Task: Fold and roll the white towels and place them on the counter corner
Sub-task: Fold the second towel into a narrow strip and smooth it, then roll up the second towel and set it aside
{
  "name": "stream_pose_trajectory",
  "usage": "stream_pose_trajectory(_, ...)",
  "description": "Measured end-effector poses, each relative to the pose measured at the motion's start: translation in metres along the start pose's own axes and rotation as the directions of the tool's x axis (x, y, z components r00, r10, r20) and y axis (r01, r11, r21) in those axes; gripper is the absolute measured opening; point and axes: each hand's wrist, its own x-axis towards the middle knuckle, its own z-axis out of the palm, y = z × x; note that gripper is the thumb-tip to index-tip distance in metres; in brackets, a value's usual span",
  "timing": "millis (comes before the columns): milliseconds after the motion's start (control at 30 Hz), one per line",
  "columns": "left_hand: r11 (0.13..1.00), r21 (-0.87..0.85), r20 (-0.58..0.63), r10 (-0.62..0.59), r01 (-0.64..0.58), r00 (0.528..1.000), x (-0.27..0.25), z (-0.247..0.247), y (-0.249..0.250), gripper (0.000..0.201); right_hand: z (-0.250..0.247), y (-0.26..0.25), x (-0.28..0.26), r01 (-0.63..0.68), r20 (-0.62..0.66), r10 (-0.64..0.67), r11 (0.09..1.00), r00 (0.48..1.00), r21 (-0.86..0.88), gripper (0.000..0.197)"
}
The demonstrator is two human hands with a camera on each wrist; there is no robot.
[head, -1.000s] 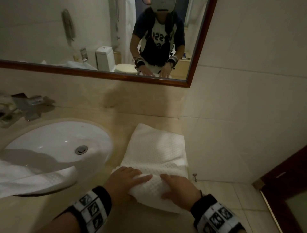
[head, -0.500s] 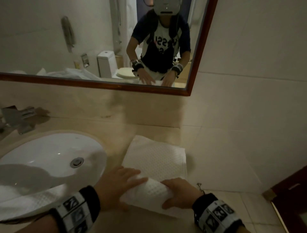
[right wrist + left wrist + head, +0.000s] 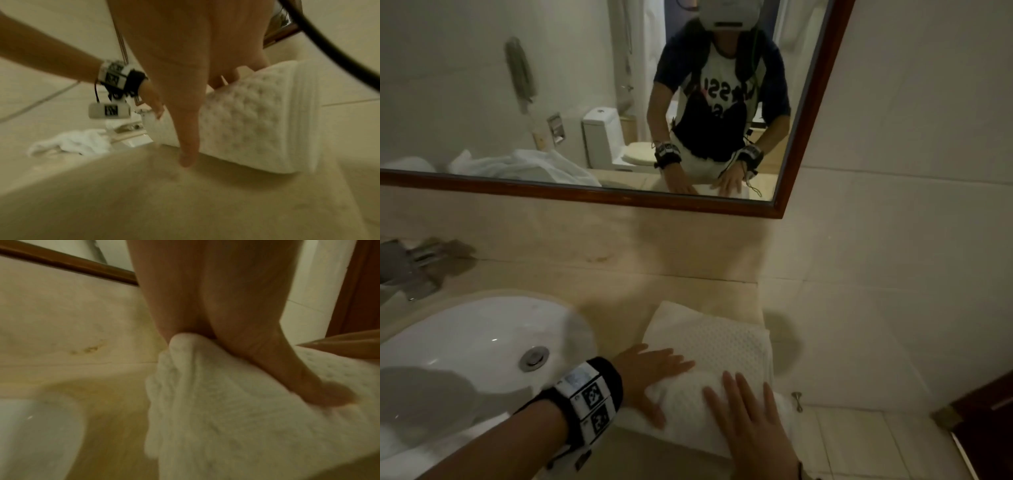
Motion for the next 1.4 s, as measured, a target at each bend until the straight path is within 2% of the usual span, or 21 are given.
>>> stream_pose_trajectory(33, 0.999, 0.042, -0.031, 0.002, -0.001, 1.0, 0.005, -0.001, -0.004, 0.091, -0.011, -0.002, 0.004, -0.031, 0.121, 0.023, 0.997, 0.992, 0.065, 0.071)
stream_pose_trajectory(67, 0.992, 0.119, -0.114, -0.018, 0.032, 0.993, 0.006, -0.001, -0.005, 0.091, -0.022, 0.0, 0.013, -0.07, 0.153, 0.054, 0.992, 0.987, 0.101, 0.093)
stream_pose_trajectory(100, 0.97, 0.227, -0.263, -0.027, 0.089, 0.964, 0.006, -0.002, -0.006, 0.094, -0.036, 0.006, 0.02, -0.075, 0.173, 0.06, 0.994, 0.983, 0.084, 0.107)
stream_pose_trajectory(133, 0.969, 0.184, -0.292, -0.109, 0.168, 0.95, 0.001, -0.003, -0.004, 0.094, -0.044, 0.013, 0.027, -0.066, 0.222, 0.045, 0.994, 0.974, 0.087, 0.108)
stream_pose_trajectory(167, 0.964, 0.202, -0.382, -0.087, 0.175, 0.92, 0.003, 0.003, -0.005, 0.092, -0.053, 0.02, 0.033, -0.067, 0.314, 0.021, 0.988, 0.949, 0.138, 0.103)
stream_pose_trajectory(233, 0.965, 0.227, -0.36, -0.04, 0.129, 0.932, 0.004, 0.021, -0.004, 0.097, -0.068, 0.032, 0.049, -0.162, 0.479, 0.019, 0.952, 0.877, 0.259, 0.101)
stream_pose_trajectory(267, 0.96, 0.25, -0.277, -0.052, 0.124, 0.96, 0.004, 0.026, -0.005, 0.106, -0.074, 0.039, 0.056, -0.222, 0.518, 0.027, 0.921, 0.855, 0.319, 0.102)
stream_pose_trajectory(367, 0.957, 0.257, -0.277, -0.06, 0.134, 0.959, 0.012, 0.023, -0.014, 0.128, -0.08, 0.045, 0.066, -0.301, 0.588, 0.055, 0.896, 0.807, 0.328, 0.103)
stream_pose_trajectory(400, 0.957, 0.247, -0.275, -0.083, 0.154, 0.958, 0.017, 0.018, -0.016, 0.134, -0.076, 0.044, 0.066, -0.286, 0.59, 0.076, 0.919, 0.804, 0.272, 0.105)
stream_pose_trajectory(467, 0.956, 0.252, -0.283, -0.078, 0.153, 0.956, 0.026, 0.005, -0.019, 0.146, -0.074, 0.034, 0.059, -0.249, 0.503, 0.133, 0.953, 0.854, 0.172, 0.114)
stream_pose_trajectory(533, 0.936, 0.351, -0.202, 0.035, 0.039, 0.979, 0.03, -0.006, -0.021, 0.143, -0.06, 0.022, 0.051, -0.194, 0.327, 0.166, 0.979, 0.93, 0.055, 0.135)
stream_pose_trajectory(600, 0.935, 0.351, -0.22, 0.143, -0.059, 0.965, 0.039, -0.01, -0.025, 0.138, -0.055, 0.016, 0.049, -0.259, 0.279, 0.247, 0.966, 0.928, 0.005, 0.156)
stream_pose_trajectory(667, 0.944, 0.315, -0.223, 0.179, -0.103, 0.958, 0.048, -0.012, -0.028, 0.138, -0.051, 0.022, 0.056, -0.242, 0.247, 0.23, 0.97, 0.941, 0.018, 0.146)
stream_pose_trajectory(800, 0.96, 0.272, -0.265, 0.133, -0.058, 0.955, 0.053, -0.026, -0.027, 0.143, -0.064, 0.052, 0.073, -0.229, 0.438, 0.127, 0.955, 0.89, 0.187, 0.114)
stream_pose_trajectory(867, 0.912, 0.409, -0.326, 0.108, 0.037, 0.939, 0.05, -0.024, -0.026, 0.15, -0.076, 0.064, 0.089, -0.248, 0.495, 0.086, 0.93, 0.864, 0.27, 0.109)
stream_pose_trajectory(967, 0.954, 0.26, -0.405, -0.032, 0.149, 0.914, 0.046, -0.004, -0.03, 0.158, -0.091, 0.074, 0.109, -0.296, 0.61, 0.045, 0.901, 0.791, 0.317, 0.103)
stream_pose_trajectory(1033, 0.96, 0.215, -0.406, -0.08, 0.181, 0.91, 0.047, 0.002, -0.034, 0.165, -0.093, 0.074, 0.114, -0.266, 0.624, 0.056, 0.931, 0.78, 0.249, 0.105)
stream_pose_trajectory(1100, 0.962, 0.197, -0.401, -0.097, 0.189, 0.911, 0.053, -0.005, -0.036, 0.167, -0.091, 0.068, 0.11, -0.22, 0.587, 0.114, 0.969, 0.802, 0.111, 0.114)
stream_pose_trajectory(1233, 0.98, 0.178, -0.262, -0.04, 0.09, 0.964, 0.063, -0.037, -0.043, 0.135, -0.071, 0.041, 0.097, -0.143, 0.247, 0.15, 0.989, 0.957, -0.044, 0.149)
stream_pose_trajectory(1300, 0.988, 0.138, -0.195, -0.041, 0.069, 0.98, 0.067, -0.051, -0.044, 0.124, -0.066, 0.037, 0.099, -0.225, 0.197, 0.232, 0.973, 0.953, -0.057, 0.163)
stream_pose_trajectory(1400, 0.982, 0.167, -0.25, -0.043, 0.086, 0.967, 0.071, -0.059, -0.046, 0.131, -0.067, 0.05, 0.115, -0.17, 0.26, 0.171, 0.985, 0.95, -0.025, 0.137)
